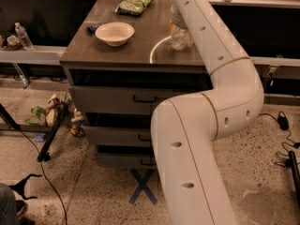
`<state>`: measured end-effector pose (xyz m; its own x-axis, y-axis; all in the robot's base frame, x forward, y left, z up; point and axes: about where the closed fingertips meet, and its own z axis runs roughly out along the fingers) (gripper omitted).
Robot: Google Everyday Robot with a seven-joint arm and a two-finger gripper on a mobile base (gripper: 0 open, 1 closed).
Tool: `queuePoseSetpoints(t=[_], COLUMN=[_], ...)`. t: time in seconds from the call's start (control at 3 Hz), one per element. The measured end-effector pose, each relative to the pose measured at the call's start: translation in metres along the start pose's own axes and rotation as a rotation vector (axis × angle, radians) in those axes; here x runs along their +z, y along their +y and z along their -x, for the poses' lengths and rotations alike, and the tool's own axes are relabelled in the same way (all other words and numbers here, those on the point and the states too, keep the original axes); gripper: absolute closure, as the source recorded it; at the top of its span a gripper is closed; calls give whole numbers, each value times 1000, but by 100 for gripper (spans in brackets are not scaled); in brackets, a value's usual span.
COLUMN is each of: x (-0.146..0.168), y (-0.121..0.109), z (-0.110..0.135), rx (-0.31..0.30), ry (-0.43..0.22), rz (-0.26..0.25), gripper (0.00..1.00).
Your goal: Place water bottle into paper bowl
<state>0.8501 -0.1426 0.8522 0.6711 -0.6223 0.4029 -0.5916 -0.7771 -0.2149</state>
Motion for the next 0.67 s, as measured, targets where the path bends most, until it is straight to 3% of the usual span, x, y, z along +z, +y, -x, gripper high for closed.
queuePoseSetpoints(t=[0.33,0.67], x=[5,2], y=[2,6], z=[6,17], rx=[-6,-24], ry=[-31,-103], rz=[-8,-44], gripper=[73,96])
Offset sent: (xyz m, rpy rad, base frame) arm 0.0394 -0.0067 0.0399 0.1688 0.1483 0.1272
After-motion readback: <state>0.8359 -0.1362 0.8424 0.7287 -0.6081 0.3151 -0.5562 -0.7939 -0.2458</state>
